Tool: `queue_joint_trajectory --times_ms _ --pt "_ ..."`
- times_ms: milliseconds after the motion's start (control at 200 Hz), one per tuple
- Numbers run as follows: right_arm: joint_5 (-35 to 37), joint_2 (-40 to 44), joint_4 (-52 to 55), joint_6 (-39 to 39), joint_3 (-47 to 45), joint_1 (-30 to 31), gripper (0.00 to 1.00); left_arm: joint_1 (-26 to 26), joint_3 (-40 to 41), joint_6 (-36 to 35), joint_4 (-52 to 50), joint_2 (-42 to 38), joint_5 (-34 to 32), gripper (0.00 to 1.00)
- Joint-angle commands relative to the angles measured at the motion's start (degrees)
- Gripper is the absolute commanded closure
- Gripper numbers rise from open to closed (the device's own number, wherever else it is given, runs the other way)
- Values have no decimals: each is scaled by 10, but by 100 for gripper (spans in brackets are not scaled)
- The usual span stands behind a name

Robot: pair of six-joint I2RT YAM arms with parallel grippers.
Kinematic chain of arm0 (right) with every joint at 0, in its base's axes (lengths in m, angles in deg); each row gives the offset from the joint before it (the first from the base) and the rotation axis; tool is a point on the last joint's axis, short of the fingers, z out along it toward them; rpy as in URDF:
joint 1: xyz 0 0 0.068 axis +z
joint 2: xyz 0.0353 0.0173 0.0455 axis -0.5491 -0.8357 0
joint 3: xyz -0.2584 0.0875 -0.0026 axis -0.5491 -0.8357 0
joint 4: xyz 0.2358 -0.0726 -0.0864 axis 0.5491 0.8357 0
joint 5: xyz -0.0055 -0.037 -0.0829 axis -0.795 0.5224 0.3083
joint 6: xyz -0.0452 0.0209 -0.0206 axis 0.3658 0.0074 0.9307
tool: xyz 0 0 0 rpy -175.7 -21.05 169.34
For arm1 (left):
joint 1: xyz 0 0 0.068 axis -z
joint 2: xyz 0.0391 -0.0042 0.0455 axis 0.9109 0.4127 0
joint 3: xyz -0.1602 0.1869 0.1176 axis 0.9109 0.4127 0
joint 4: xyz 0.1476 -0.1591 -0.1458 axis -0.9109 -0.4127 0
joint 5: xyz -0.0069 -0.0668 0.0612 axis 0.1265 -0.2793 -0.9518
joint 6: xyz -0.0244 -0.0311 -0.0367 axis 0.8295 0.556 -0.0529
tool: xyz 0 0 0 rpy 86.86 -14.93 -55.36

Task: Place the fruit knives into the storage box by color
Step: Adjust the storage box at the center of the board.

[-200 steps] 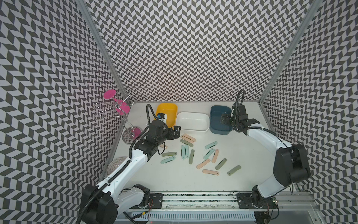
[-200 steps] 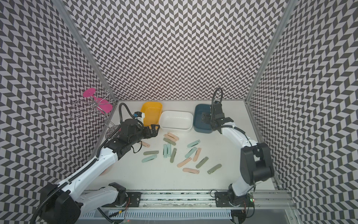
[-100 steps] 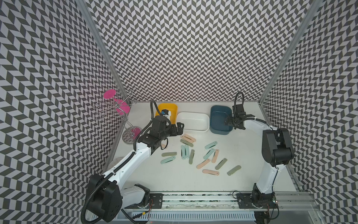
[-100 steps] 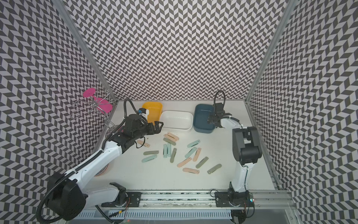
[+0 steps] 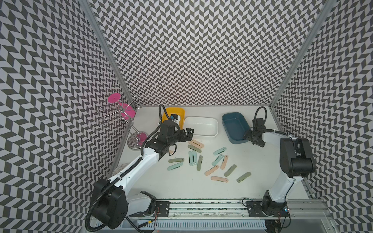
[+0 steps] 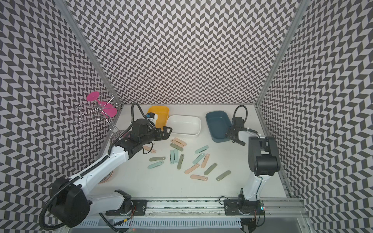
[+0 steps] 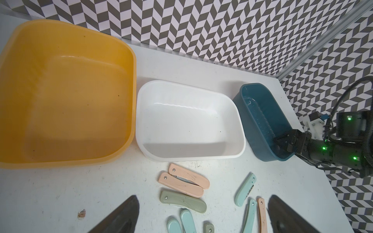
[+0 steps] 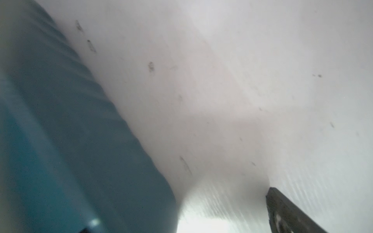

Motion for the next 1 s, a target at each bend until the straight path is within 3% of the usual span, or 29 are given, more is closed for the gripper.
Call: queue_joint_trajectory --times_ms 0,316,546,851,997 --pt "-4 52 -38 -37 -35 -9 5 5 -7 0 11 -1 6 0" --pt "-52 90 -42 -11 -26 -9 9 7 -4 2 14 -6 10 0" --pt "-35 10 5 36 86 -9 10 8 -3 5 14 -1 17 0" --pt "-63 -82 27 57 172 5 17 8 -5 -1 6 3 17 0" --pt "-67 -101 31 60 186 11 28 8 -2 -1 6 4 17 0"
